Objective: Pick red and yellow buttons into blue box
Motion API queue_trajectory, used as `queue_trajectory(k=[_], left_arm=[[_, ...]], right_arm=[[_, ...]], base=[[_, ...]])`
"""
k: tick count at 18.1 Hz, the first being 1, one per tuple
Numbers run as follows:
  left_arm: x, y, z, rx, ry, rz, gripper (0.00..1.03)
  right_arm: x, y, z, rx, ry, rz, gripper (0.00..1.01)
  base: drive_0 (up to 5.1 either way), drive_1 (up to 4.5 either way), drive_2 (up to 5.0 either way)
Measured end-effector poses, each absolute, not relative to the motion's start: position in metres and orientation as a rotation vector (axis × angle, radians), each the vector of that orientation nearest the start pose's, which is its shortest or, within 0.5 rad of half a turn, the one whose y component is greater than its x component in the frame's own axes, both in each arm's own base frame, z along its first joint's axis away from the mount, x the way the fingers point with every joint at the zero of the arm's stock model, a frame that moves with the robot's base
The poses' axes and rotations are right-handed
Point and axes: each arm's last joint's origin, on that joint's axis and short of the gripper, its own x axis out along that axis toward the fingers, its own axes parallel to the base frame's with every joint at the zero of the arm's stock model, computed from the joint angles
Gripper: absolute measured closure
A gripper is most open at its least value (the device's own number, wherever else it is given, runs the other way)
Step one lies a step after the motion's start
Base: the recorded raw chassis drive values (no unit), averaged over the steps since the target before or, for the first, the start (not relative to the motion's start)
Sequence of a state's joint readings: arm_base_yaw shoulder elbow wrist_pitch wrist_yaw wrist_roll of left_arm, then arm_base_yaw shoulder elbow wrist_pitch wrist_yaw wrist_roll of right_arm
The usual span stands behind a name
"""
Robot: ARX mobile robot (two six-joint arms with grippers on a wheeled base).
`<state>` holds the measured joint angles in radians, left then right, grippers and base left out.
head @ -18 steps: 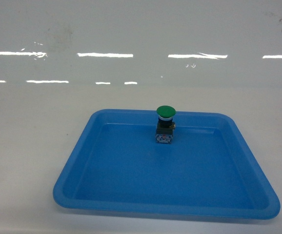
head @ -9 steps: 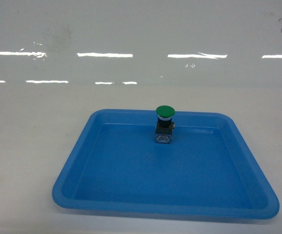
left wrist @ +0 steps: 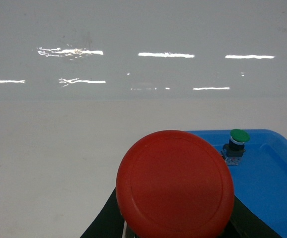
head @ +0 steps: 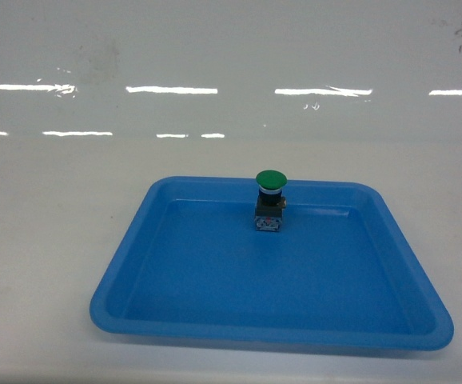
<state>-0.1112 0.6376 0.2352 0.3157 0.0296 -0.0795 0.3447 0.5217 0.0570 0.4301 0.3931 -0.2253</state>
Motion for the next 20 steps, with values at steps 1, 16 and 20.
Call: queue_trajectory(k=[1,16,20], left_arm=[[0.1520,-0.0178,0.2120,-0.076,0.087,-0.137,0.78],[0.1519,-0.0172,0.2118,-0.076,0.091,-0.131,0.78],[0.1519,-0.0172,0.2123,-0.075,0.085,-0.131,0.78]], right_arm=[[0.1275,0.0340,0.1758,-0.237,0.036,-0.045,0.72],[0.1270,0.0339,0.1765,-0.235,0.030,-0.045,0.72],[0.1270,0.0338,0.1764,-0.235,0.031,-0.045,0.72]], base=[[0.0,0.00,0.0],[1.0,-0.47,-0.5],[5.1,-2.34,-2.3]])
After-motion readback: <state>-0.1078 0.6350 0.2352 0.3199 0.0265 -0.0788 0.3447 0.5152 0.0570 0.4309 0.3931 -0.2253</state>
